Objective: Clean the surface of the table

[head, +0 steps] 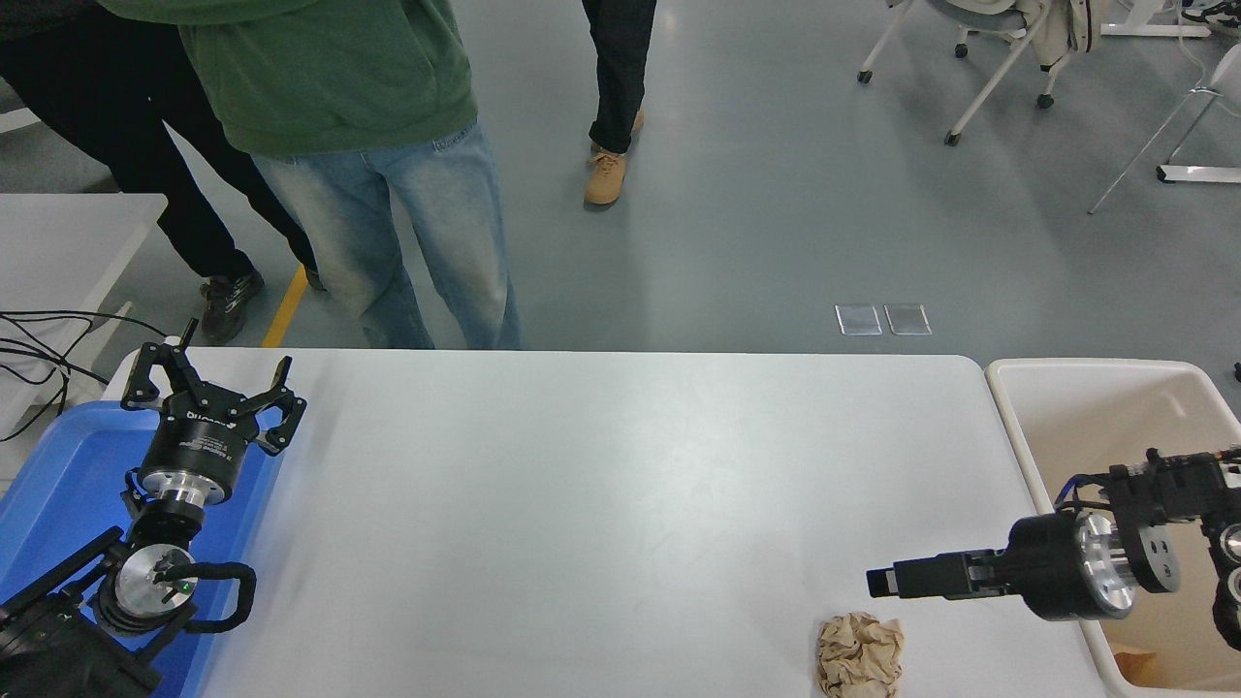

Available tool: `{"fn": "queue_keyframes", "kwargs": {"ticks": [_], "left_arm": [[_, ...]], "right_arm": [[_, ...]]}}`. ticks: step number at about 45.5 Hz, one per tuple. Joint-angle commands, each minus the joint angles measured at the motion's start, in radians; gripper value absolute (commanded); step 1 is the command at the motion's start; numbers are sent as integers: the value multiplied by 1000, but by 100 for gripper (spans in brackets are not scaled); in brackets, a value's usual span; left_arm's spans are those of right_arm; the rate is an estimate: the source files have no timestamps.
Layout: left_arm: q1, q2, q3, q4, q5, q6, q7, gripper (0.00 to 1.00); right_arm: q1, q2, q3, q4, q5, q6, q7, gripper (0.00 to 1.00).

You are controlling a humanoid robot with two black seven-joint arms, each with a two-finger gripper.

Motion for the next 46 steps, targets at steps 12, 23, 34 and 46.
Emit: {"fn": "queue_keyframes", "kwargs": {"ticks": [12, 23, 34, 46], "left_arm": [[0, 0, 0, 0, 1, 0, 0, 99], [0, 0, 0, 0, -1, 0, 0, 99], [0, 0, 0, 0, -1, 0, 0, 99], [0, 0, 0, 0, -1, 0, 0, 99]], "right_arm": [[-10, 92, -51, -45, -295, -81, 0, 99], [-11, 93, -57, -47, -339, -103, 0, 99], [-37, 93, -83, -42, -338, -103, 6, 99], [-57, 146, -87, -62, -353, -121, 6, 99]]}}
